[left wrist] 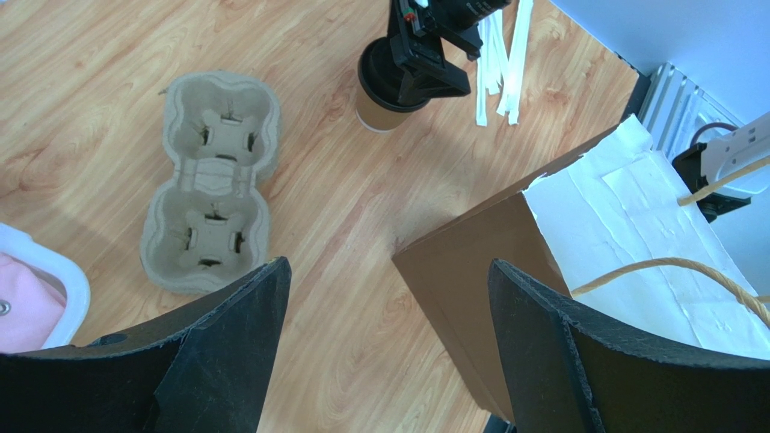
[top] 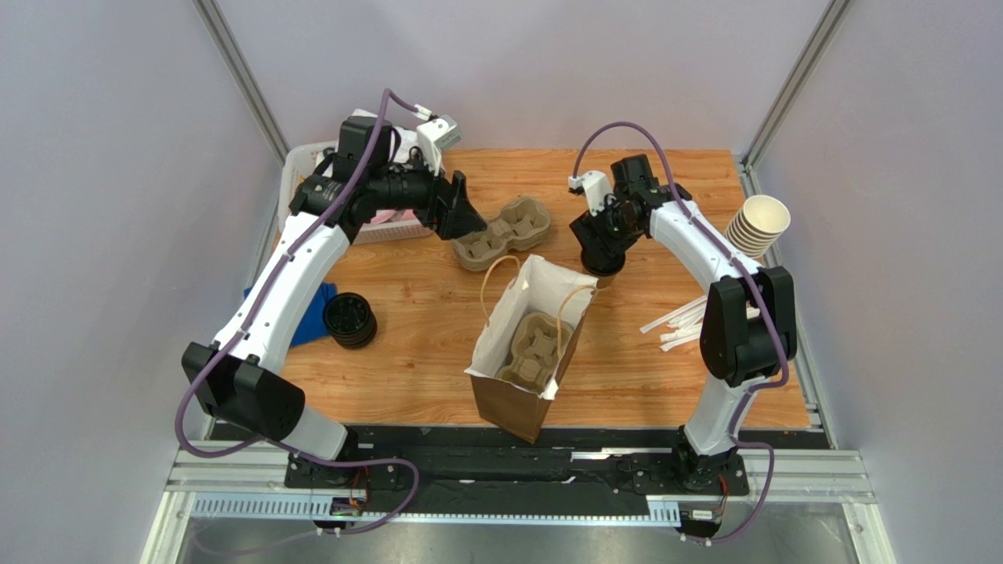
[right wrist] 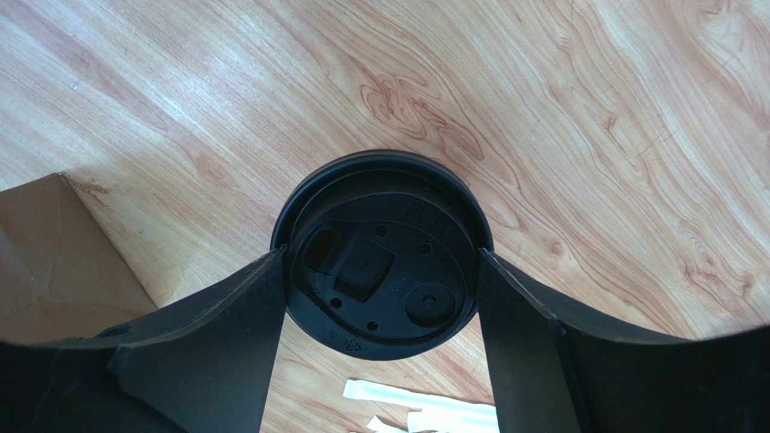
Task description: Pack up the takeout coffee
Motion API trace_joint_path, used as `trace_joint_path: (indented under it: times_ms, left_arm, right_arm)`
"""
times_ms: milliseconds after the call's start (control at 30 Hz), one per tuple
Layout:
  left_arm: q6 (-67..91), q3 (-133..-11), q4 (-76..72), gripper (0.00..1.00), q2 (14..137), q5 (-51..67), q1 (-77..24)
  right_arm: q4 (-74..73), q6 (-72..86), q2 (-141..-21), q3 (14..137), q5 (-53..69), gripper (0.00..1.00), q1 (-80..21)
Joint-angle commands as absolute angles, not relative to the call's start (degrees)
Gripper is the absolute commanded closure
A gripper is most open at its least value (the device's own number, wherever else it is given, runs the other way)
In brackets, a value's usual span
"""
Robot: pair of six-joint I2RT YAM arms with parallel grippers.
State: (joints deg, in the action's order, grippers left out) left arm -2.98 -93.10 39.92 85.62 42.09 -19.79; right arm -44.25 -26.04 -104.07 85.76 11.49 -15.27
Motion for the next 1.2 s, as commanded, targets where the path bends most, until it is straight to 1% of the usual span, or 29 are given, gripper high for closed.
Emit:
trace_joint_path:
  times_ms: [0,133,267,367,467,633,733,767,1000,1167]
  left_arm:
    - [-4.13,-95.89,39.90,0.11,85.96,42.36,-19.95]
    - [-3.96,-95.89,39.64,0.11,86.22,41.84,-19.95]
    - [-3.34,-96.42,40.43,0.12,86.57,41.66,-19.95]
    - [-3.43,-95.98,40.43,0.13,85.26,42.89,-20.04]
    - [-3.51,-94.92,40.51,0.13,83.33,42.80,-20.13]
    - [-5.01,-94.31,41.57,0.13,81.57,42.28,-22.14]
    - [-3.78,-94.48,41.57,0.14,81.91,41.84,-23.64]
    - [-3.34,-94.48,41.57,0.14,82.09,41.92,-23.99]
    - [2.63,-93.34,39.29,0.13,83.49,42.54,-26.80]
    - [4.39,-94.48,37.88,0.13,86.39,40.78,-29.00]
  right_arm:
    - [-47.37,-28.04,-105.91,85.69,11.78,0.26,-14.42]
    - [-48.34,-28.47,-106.61,86.48,11.95,0.28,-14.06]
    - [-49.13,-28.13,-106.00,88.24,12.39,0.47,-14.06]
    - [-50.80,-27.43,-104.42,91.14,12.57,0.53,-14.06]
    - [-53.25,-26.90,-102.75,94.47,12.48,0.56,-14.06]
    - [-59.75,-26.28,-98.71,101.32,12.13,0.57,-13.97]
    - [-64.94,-25.84,-96.86,109.05,12.65,0.57,-13.89]
    - [-67.47,-25.75,-96.51,113.68,13.96,0.57,-13.97]
    - [-76.98,-23.82,-93.78,130.66,20.03,0.57,-14.85]
    - [-80.77,-22.94,-91.07,133.16,23.11,0.56,-19.50]
